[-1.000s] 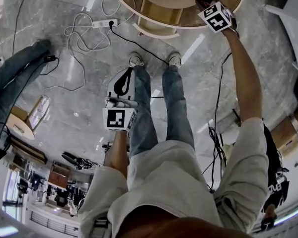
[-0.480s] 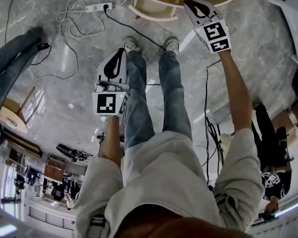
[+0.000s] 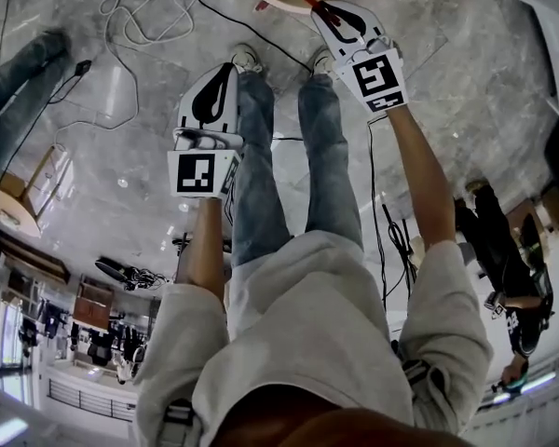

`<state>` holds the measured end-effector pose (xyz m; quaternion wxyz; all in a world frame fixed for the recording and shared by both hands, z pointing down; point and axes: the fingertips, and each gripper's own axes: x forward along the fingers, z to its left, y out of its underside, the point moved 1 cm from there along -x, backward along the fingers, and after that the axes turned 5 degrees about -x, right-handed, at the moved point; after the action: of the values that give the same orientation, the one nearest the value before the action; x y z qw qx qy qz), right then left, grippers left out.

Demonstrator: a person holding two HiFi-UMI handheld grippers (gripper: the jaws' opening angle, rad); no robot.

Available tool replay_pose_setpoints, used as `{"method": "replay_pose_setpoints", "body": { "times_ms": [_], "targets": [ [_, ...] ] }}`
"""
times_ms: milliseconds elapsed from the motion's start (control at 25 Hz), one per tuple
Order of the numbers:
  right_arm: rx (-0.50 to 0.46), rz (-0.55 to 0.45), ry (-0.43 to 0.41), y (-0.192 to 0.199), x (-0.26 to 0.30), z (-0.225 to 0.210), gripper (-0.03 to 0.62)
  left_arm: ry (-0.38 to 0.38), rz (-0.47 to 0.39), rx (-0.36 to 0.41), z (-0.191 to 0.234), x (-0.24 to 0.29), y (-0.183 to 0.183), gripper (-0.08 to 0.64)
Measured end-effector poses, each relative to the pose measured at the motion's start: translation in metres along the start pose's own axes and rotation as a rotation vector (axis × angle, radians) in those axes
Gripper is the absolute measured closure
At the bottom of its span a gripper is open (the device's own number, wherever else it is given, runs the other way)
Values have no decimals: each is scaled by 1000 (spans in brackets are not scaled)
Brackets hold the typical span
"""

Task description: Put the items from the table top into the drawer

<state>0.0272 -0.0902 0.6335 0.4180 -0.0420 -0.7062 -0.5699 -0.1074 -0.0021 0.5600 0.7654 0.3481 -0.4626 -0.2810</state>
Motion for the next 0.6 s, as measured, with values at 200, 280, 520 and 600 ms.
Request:
{"method": "replay_pose_setpoints", "body": {
  "times_ms": [200, 280, 520, 600],
  "targets": [
    [18, 53, -21, 20, 36, 23, 526, -14, 4, -49, 17, -4, 19, 545],
    [20, 85, -28, 34, 54, 28, 526, -20, 2, -62, 26, -3, 24, 545],
    [38, 186, -6, 84, 104, 35, 525, -40, 4, -86, 60, -3, 44, 545],
    [48, 225, 1, 103, 127, 34, 526, -52, 7, -93, 76, -3, 51, 545]
  ]
}}
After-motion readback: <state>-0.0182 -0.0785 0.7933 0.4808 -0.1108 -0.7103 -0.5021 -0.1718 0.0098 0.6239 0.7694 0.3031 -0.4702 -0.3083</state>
